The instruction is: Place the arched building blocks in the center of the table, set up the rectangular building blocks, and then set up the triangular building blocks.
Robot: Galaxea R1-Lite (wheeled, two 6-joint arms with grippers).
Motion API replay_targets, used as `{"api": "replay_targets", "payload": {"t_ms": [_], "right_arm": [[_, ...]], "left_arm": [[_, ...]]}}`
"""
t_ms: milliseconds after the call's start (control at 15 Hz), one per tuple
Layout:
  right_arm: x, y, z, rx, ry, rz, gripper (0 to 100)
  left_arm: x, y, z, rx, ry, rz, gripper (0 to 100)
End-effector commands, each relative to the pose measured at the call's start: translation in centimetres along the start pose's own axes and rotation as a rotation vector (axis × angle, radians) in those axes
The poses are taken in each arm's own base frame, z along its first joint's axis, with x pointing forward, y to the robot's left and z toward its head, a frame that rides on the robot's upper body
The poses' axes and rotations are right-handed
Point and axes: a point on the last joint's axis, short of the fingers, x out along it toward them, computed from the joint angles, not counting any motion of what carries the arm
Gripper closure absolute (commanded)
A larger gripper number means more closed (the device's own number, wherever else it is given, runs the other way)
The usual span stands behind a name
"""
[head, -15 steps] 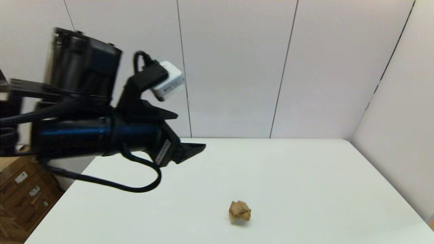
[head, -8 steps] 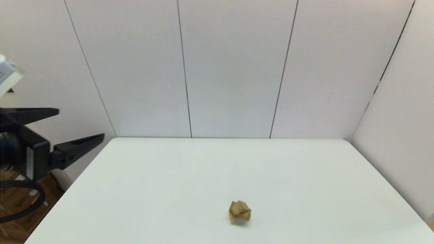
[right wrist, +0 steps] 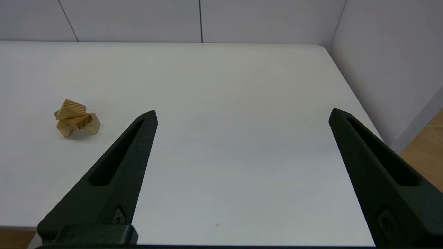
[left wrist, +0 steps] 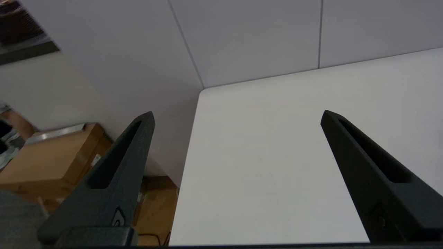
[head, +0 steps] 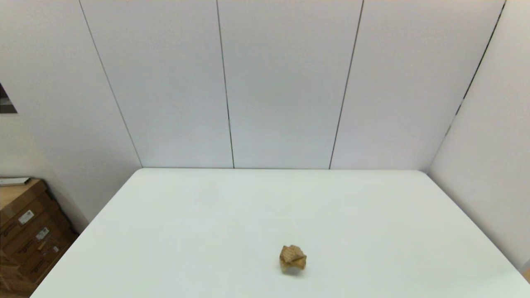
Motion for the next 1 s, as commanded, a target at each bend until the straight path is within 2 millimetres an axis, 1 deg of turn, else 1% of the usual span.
{"api": "replay_targets", "payload": {"t_ms": [67,267,467,600,733,867,1000], "right_arm": [[0.0,0.0,0.0,-0.001,0.002,0.0,0],[0.0,0.0,0.0,-0.001,0.002,0.0,0],[0.0,0.0,0.0,-0.001,0.002,0.0,0],[0.0,0.0,0.0,-0.001,0.002,0.0,0],[0.0,0.0,0.0,-0.001,0.002,0.0,0],[0.0,0.0,0.0,-0.001,0.002,0.0,0],[0.0,0.0,0.0,-0.001,0.002,0.0,0]], "left_arm": [[-3.9,-0.7,-5.1,-0.02,-0.036,0.101,0],[-4.4,-1.2,-7.0,-0.026,-0.053,0.114,0],[-4.2,-1.9,-10.3,-0.022,-0.038,0.094,0],[-4.3,-2.5,-12.0,-0.022,-0.07,0.017,0],[-3.6,-2.8,-13.1,-0.042,-0.038,-0.015,0],[-2.6,-3.4,-14.7,-0.047,-0.011,-0.056,0],[-2.0,-3.5,-14.7,-0.082,-0.092,-0.078,0]]}}
